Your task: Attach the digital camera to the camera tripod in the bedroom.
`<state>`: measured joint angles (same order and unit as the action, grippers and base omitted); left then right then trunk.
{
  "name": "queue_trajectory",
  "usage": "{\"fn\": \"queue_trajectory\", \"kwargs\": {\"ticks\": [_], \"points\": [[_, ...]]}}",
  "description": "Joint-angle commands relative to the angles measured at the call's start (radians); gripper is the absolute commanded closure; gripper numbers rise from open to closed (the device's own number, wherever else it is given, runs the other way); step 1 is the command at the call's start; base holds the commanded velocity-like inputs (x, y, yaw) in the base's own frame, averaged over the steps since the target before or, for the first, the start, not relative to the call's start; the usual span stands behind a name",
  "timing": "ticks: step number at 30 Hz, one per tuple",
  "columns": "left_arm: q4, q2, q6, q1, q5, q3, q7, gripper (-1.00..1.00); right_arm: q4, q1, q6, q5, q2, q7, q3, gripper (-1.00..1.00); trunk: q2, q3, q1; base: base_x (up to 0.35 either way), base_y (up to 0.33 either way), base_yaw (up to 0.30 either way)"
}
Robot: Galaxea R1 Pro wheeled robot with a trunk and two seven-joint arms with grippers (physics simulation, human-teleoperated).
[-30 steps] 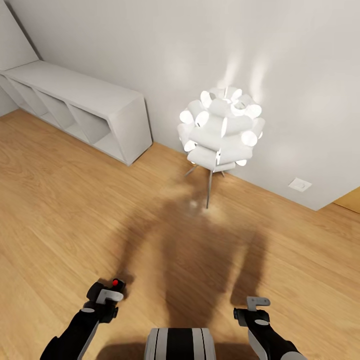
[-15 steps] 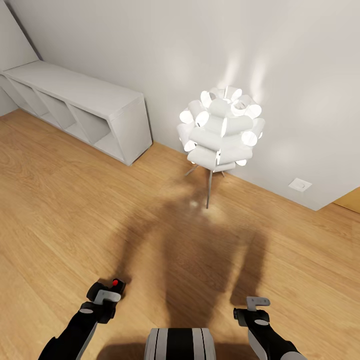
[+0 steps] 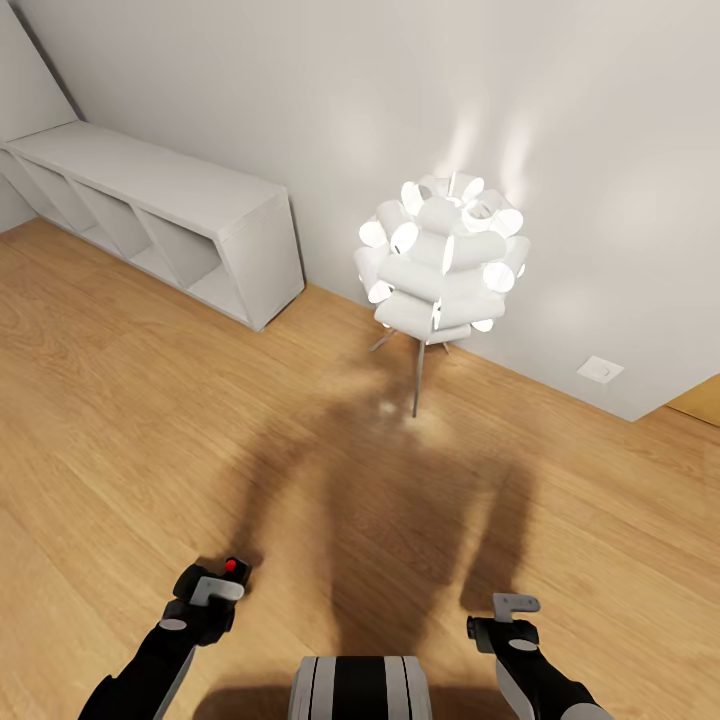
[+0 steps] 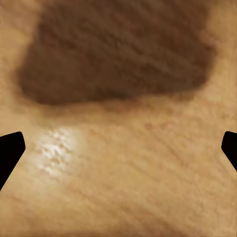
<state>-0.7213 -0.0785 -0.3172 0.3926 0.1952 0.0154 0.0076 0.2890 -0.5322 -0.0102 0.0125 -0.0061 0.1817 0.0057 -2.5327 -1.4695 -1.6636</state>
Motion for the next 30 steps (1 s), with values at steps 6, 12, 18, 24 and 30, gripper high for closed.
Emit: {"fn": "queue_trajectory", "kwargs": {"ticks": [6, 12, 18, 24, 30], "points": [[-0.001, 0.0, 0.0, 0.0, 0.006, 0.0, 0.0, -1.0, -0.004, 0.0, -0.001, 0.001, 0.001, 0.002, 0.002, -1.0, 0.0, -0.001, 0.0, 0.0, 0.0, 0.0], [-0.001, -0.002, 0.001, 0.0, 0.006, 0.0, 0.001, -1.0, -0.005, 0.0, 0.001, 0.001, 0.001, 0.003, 0.002, -1.0, 0.0, -0.001, 0.0, 0.0, 0.0, 0.0], [-0.001, -0.003, 0.002, 0.0, 0.006, 0.001, 0.001, -1.0, -0.005, 0.0, 0.001, 0.001, 0.0, 0.004, 0.002, -1.0, 0.0, -0.001, 0.0, 0.0, 0.0, 0.0], [0.0, -0.003, 0.003, 0.0, 0.005, 0.001, 0.001, -1.0, -0.005, 0.0, 0.001, 0.001, 0.0, 0.004, 0.002, -1.0, 0.0, -0.001, 0.0, 0.0, 0.0, 0.0], [0.0, -0.003, 0.004, 0.0, 0.004, 0.002, 0.002, -1.0, -0.006, 0.0, 0.001, 0.001, 0.0, 0.004, 0.002, -1.0, 0.0, -0.001, 0.0, 0.0, 0.0, 0.0]]}}
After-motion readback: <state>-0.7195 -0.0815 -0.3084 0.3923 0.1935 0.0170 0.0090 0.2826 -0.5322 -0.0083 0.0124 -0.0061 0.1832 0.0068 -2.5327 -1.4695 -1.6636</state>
